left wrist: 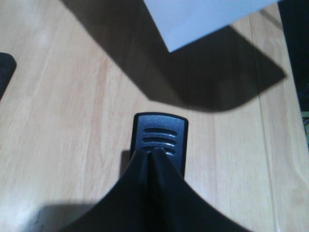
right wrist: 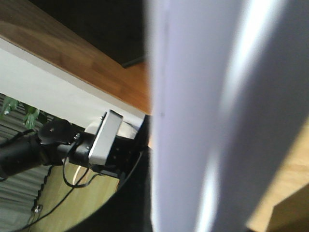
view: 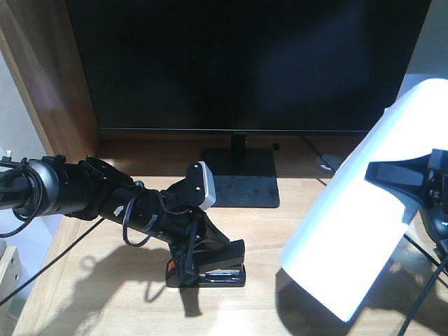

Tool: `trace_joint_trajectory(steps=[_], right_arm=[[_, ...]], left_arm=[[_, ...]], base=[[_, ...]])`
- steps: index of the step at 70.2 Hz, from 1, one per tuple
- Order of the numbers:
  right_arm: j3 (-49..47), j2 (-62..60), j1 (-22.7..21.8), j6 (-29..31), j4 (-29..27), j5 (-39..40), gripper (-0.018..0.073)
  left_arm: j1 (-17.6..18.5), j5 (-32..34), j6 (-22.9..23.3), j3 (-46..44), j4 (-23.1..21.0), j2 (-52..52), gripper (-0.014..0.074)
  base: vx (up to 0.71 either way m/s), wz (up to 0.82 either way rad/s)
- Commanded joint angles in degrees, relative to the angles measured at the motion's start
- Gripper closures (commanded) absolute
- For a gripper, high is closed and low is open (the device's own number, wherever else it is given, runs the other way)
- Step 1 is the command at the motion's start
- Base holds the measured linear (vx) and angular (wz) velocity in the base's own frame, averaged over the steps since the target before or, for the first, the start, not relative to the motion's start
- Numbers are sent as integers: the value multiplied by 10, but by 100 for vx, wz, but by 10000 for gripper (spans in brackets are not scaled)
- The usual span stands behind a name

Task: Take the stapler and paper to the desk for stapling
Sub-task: 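Swing the white paper down with the right gripper toward the desk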

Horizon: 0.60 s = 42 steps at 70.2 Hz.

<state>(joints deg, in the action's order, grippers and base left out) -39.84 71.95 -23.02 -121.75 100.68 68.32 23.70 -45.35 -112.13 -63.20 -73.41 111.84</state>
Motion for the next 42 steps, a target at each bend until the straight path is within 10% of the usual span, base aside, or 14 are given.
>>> trace_joint_trajectory(steps=[1,42], right_arm=[[-17,3,-3,-1,-29,88,562],[-17,137,16,-1,-87,88,562]], left_arm=[[2,-20,0,-12,-26,-26,603],[2,-20,0,-12,-26,-26,603]], base=[[0,0],[0,0]])
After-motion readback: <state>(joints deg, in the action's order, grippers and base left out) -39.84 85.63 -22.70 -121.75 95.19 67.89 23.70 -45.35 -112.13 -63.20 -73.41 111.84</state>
